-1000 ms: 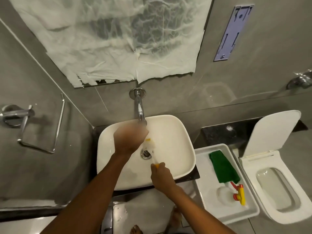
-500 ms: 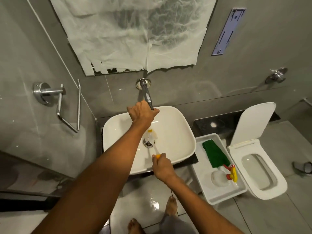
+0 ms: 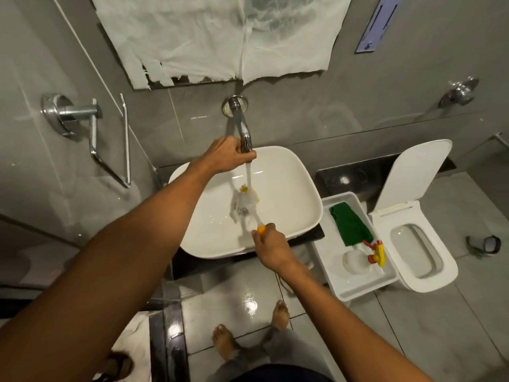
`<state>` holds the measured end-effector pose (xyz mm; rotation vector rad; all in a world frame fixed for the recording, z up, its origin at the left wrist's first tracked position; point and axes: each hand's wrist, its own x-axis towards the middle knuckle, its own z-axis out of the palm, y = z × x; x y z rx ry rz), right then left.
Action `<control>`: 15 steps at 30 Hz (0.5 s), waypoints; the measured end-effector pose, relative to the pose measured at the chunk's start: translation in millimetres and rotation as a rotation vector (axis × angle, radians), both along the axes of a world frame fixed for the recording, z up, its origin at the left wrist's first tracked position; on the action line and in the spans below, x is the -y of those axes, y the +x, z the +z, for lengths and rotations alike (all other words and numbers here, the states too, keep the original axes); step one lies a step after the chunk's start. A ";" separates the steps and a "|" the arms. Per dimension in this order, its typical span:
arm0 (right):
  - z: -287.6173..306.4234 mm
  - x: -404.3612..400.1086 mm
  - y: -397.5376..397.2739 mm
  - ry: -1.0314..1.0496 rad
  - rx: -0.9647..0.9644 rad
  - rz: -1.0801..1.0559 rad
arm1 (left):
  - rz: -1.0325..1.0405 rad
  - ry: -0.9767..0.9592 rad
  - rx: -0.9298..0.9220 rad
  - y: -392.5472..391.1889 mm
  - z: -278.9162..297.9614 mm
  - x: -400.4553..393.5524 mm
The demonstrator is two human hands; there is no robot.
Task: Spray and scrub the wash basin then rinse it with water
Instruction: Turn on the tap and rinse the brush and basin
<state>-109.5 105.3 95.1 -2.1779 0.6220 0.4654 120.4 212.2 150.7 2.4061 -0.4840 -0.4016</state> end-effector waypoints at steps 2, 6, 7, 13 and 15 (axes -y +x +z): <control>0.2 0.8 -2.1 -0.015 0.002 0.017 | 0.008 -0.007 0.002 -0.5 -1.5 -2.2; 3.3 3.0 -3.4 0.033 0.089 -0.015 | 0.062 -0.092 -0.046 -3.1 -3.5 -8.2; 2.8 4.5 -4.1 0.052 0.104 -0.038 | 0.099 -0.141 -0.064 -5.4 -5.7 -10.3; -3.9 17.4 -3.9 0.895 -0.032 -0.526 | 0.165 -0.320 -0.074 -15.3 -19.2 -15.7; -6.4 29.0 -5.1 1.336 -0.168 -0.793 | 0.157 -0.323 -0.084 -14.9 -19.5 -16.5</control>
